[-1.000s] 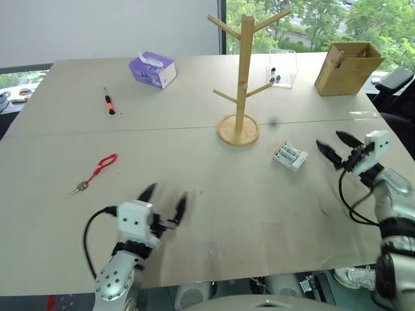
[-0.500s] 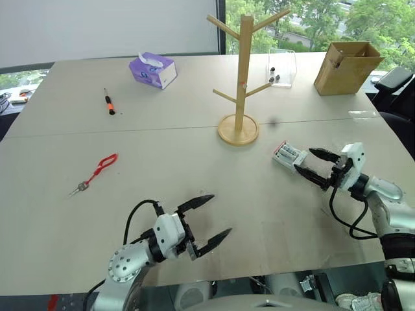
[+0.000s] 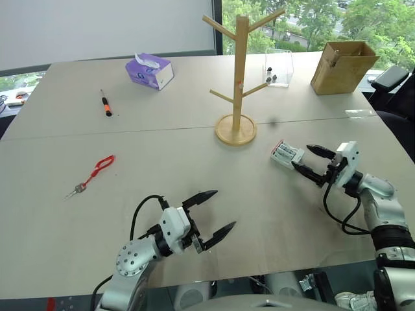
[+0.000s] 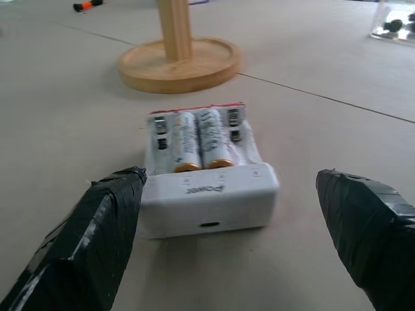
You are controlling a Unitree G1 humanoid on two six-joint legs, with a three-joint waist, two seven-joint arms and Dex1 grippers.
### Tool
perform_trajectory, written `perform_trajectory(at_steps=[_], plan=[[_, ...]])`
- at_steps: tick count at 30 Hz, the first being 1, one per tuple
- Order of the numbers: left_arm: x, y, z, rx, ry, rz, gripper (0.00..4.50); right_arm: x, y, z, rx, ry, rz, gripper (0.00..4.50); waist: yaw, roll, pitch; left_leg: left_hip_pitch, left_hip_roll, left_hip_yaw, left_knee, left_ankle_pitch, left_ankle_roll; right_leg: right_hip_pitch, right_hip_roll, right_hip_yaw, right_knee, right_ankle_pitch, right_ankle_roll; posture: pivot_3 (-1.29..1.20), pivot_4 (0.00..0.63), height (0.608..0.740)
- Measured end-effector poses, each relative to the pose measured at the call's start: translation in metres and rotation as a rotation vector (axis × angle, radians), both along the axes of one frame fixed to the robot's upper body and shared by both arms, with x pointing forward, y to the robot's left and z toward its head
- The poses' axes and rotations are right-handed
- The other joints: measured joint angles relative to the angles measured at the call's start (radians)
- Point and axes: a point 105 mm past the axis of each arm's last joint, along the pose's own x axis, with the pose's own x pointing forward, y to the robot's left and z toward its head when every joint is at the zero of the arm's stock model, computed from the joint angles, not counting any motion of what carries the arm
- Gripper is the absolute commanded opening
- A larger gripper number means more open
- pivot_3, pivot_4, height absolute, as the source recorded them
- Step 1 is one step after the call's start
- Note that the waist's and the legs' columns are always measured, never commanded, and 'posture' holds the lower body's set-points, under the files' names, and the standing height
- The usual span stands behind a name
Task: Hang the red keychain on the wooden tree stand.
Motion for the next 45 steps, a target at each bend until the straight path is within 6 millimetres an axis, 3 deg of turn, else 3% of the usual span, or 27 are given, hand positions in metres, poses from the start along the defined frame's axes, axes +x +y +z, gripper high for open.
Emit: perform_trajectory(at_steps=[19, 20, 22, 32, 35, 41, 43, 44, 45], plan=[[0.0, -0.009, 0.015, -0.023, 0.032, 0.056, 4.43, 0.011, 0.008, -0.009, -0.031, 0.027, 0.039, 4.5, -0.001, -0.001, -0.001, 0.001, 0.0, 0.001, 0.0, 0.0, 0.0, 0.0, 0.0, 0.001, 0.0, 0.001, -0.002, 0.0, 0.15, 0.74], [0.0, -0.01, 0.016, -0.023, 0.029, 0.059, 4.5, 0.011, 0.008, -0.009, -0.03, 0.029, 0.038, 3.94, -0.001, -0.001, -0.001, 0.001, 0.0, 0.001, 0.0, 0.0, 0.0, 0.0, 0.0, 0.002, 0.0, 0.001, -0.002, 0.0, 0.15, 0.74], [0.001, -0.011, 0.019, -0.023, 0.023, 0.063, 4.5, 0.011, 0.008, -0.009, -0.029, 0.035, 0.038, 3.26, -0.001, -0.001, -0.001, 0.001, 0.0, 0.001, 0.0, 0.0, 0.0, 0.0, 0.0, 0.002, 0.0, 0.001, -0.002, 0.0, 0.15, 0.74], [0.002, -0.012, 0.022, -0.022, 0.035, 0.077, 4.5, 0.013, 0.007, -0.006, -0.001, 0.051, 0.019, 3.27, -0.001, -0.001, -0.001, 0.001, 0.0, 0.002, 0.0, 0.0, 0.0, 0.0, 0.0, 0.002, 0.0, 0.001, -0.002, 0.0, 0.15, 0.74], [0.005, -0.012, 0.024, -0.021, 0.035, 0.085, 4.5, 0.035, -0.006, 0.005, 0.081, 0.052, -0.143, 3.27, -0.001, 0.001, 0.0, 0.001, -0.001, 0.004, 0.0, 0.0, 0.0, -0.001, 0.0, 0.004, 0.001, 0.001, -0.002, 0.0, 0.15, 0.74], [0.01, -0.011, 0.027, -0.029, 0.032, 0.103, 4.5, 0.087, -0.065, 0.062, 0.147, -0.034, -0.581, 3.27, 0.001, 0.002, 0.001, 0.0, -0.002, 0.005, -0.001, 0.0, 0.0, -0.002, 0.0, 0.005, 0.001, 0.003, 0.0, 0.0, 0.15, 0.74], [0.011, -0.01, 0.027, -0.029, 0.034, 0.107, 4.5, 0.091, -0.074, 0.068, 0.15, -0.038, -0.643, 3.27, 0.002, 0.002, 0.001, -0.001, -0.002, 0.005, -0.001, 0.0, 0.0, -0.002, 0.0, 0.005, 0.0, 0.003, 0.001, 0.0, 0.15, 0.74], [0.011, -0.01, 0.027, -0.029, 0.034, 0.111, 4.5, 0.094, -0.088, 0.062, 0.143, -0.006, -0.748, 3.27, 0.0, 0.002, 0.001, -0.001, -0.002, 0.006, -0.001, 0.0, 0.0, -0.002, 0.0, 0.006, 0.0, 0.003, 0.001, 0.0, 0.15, 0.74], [0.011, -0.01, 0.027, -0.029, 0.034, 0.111, 4.5, 0.094, -0.089, 0.059, 0.139, 0.005, -0.761, 3.27, 0.0, 0.002, 0.001, -0.001, -0.002, 0.007, -0.001, 0.0, 0.0, -0.002, 0.0, 0.007, 0.0, 0.003, 0.001, 0.0, 0.15, 0.74]])
